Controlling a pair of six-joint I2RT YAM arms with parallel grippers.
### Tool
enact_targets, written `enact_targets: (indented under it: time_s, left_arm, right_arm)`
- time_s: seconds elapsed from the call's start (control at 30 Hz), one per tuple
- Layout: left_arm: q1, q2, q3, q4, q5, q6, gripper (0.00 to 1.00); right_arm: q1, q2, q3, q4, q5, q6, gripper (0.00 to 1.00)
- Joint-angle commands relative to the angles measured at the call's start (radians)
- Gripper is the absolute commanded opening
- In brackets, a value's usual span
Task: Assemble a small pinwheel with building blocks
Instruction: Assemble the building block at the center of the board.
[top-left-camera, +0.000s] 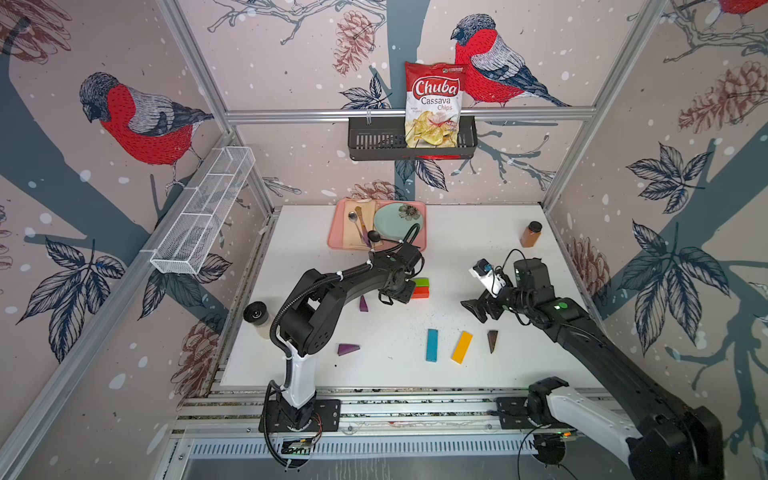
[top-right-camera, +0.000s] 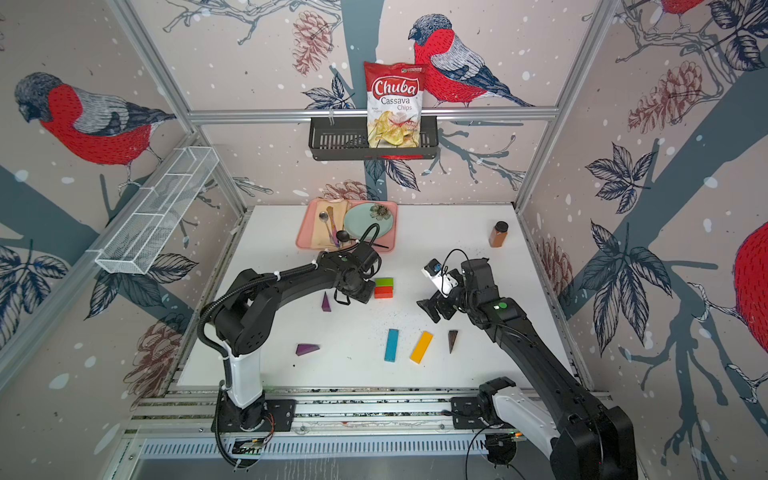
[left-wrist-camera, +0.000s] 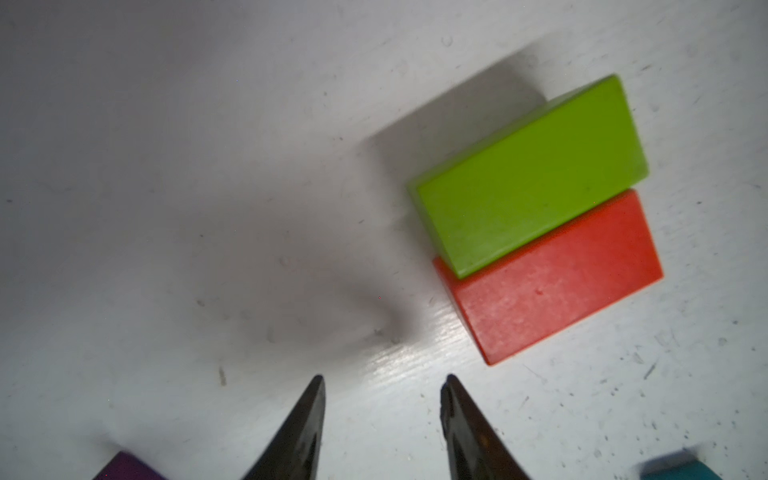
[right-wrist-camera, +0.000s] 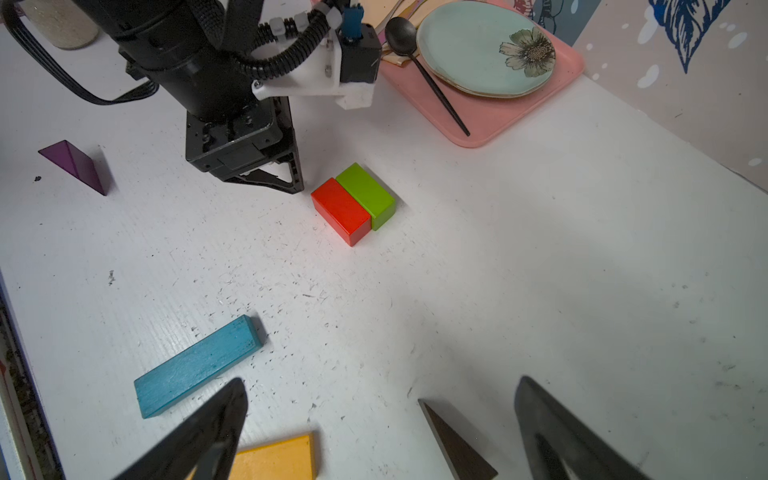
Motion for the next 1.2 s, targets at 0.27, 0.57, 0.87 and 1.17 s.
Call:
enact_targets:
  time_s: [0.27, 0.57, 0.87, 1.17]
  left_arm:
    - [0.012, 0.033, 0.018, 0.034, 0.029, -0.092, 0.47]
    - [0.013, 0.038, 0.023, 0.046, 0.041, -0.092, 0.48]
    - [0.014, 0.048, 0.037, 0.043, 0.058, -0.083, 0.48]
    - [0.021, 0.043, 0.049, -0.02, -0.051, -0.098, 0.48]
  right_arm:
    - [-0.001, -0.012, -0.001, 0.02, -0.005, 0.015, 0.99]
    - [-0.001, -0.014, 0.0, 0.015, -0.002, 0.015, 0.99]
    - [0.0, -0.009, 0.0, 0.016, -0.005, 0.015, 1.0]
    - [-0.001, -0.007, 0.003, 0.011, 0.001, 0.014, 0.99]
